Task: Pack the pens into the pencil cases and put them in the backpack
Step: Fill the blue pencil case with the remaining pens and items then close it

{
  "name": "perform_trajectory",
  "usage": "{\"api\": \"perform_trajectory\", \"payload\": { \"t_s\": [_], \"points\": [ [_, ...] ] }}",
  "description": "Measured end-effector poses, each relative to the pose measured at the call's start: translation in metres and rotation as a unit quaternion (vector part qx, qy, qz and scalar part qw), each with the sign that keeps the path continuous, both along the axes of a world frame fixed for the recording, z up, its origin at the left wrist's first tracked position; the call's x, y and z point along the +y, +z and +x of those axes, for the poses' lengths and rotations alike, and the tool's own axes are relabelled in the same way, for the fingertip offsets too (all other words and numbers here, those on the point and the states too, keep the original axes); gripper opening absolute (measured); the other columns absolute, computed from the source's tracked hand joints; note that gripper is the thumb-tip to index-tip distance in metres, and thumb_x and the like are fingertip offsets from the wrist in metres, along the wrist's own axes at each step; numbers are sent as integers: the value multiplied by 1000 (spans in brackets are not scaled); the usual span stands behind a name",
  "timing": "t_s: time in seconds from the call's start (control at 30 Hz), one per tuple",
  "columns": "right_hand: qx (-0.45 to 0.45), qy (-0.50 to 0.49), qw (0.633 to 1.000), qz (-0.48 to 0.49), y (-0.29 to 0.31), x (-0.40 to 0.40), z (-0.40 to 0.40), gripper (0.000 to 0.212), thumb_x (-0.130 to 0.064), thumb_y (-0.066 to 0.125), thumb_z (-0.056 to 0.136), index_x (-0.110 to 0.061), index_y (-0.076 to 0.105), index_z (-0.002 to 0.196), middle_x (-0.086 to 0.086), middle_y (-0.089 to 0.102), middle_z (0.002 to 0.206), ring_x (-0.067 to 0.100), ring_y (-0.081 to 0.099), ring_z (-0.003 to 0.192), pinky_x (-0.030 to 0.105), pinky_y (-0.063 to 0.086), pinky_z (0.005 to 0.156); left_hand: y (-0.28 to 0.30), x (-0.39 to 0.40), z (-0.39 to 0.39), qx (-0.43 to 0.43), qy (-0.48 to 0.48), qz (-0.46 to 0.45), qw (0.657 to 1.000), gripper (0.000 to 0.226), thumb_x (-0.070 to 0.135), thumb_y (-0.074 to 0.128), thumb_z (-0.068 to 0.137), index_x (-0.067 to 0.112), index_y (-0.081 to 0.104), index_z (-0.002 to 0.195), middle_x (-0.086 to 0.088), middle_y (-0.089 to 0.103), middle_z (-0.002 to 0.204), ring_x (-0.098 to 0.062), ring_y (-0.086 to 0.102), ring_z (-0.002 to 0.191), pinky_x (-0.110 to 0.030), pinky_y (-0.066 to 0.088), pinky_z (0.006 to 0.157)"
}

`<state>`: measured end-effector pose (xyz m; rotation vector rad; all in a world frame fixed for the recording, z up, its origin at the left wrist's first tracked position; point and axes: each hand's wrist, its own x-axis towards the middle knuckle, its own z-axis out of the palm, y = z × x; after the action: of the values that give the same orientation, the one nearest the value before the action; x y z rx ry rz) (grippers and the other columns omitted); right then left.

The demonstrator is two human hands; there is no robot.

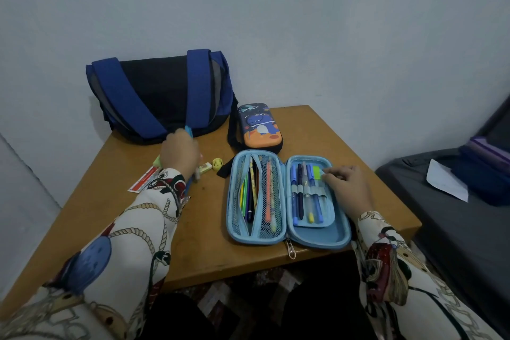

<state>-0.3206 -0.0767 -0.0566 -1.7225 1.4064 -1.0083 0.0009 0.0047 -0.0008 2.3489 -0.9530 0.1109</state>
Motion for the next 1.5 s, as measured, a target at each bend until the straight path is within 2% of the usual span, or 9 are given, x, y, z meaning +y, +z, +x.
{"api": "perform_trajectory", "payload": {
  "t_s": [0.3,0.4,0.57,0.7,0.87,1.0,1.13,1.3,1.5],
  "points": [
    [14,10,1000,-11,-1,-2,0,13,-32,71,87,-28,70,99,-12,44,98,16,41,114,35,37,102,22,-53,-77,275,-184,-207,921,45,11,46,96,14,35,140,-9,57,96,-19,58,69,-35,53,59],
    [-1,13,1000,-17,-2,-2,-2,9,-28,70,88,-31,68,96,-17,43,97,14,40,114,34,36,101,16,-64,-103,274,-234,-205,910,45,7,46,93,17,39,136,-2,54,82,-19,56,67,-47,58,70],
    [-37,18,999,-15,-4,-4,-3,9,-25,70,88,-32,68,93,-18,45,100,14,41,117,36,38,104,6,-81,-126,226,-265,-234,908,43,2,46,92,19,43,132,3,50,77,-17,55,67,-45,57,72],
    [-55,29,998,-18,-5,-4,-2,14,-22,69,88,-34,69,94,-17,50,100,18,45,119,34,37,103,2,-91,-133,221,-273,-209,913,44,2,46,95,18,43,136,12,46,82,-17,56,74,-34,52,72],
    [-89,38,995,-18,-6,-4,-2,14,-41,68,75,-53,71,81,-14,67,105,17,59,113,48,48,100,-5,-106,-132,234,-283,-154,917,44,3,45,96,15,44,138,3,40,70,-12,41,57,-29,40,60],
    [-107,39,993,-8,-7,-3,-2,27,-25,70,83,-51,72,79,-15,74,97,8,68,96,47,55,91,-3,-109,-135,263,-307,-97,910,42,10,48,98,14,43,139,1,46,75,-20,48,57,-43,53,62],
    [-102,37,994,8,-7,-1,-2,24,-28,69,82,-52,73,78,-18,75,91,8,70,91,47,57,88,-3,-107,-139,257,-329,-31,908,44,9,57,94,13,46,136,-8,54,83,-18,48,51,-27,41,44],
    [-96,43,994,16,-8,-2,-1,22,-53,61,66,-52,73,84,-16,75,90,11,71,88,49,57,85,-4,-105,-144,243,-333,-6,911,41,7,58,85,10,49,126,-9,60,87,-18,52,59,-25,41,51],
    [-91,38,995,19,-9,-3,0,21,-56,60,62,-57,71,80,-16,75,88,9,70,89,48,57,85,-4,-95,-143,206,-369,60,904,17,9,62,85,5,69,100,-6,64,86,-16,55,68,-29,49,61]
  ]
}}
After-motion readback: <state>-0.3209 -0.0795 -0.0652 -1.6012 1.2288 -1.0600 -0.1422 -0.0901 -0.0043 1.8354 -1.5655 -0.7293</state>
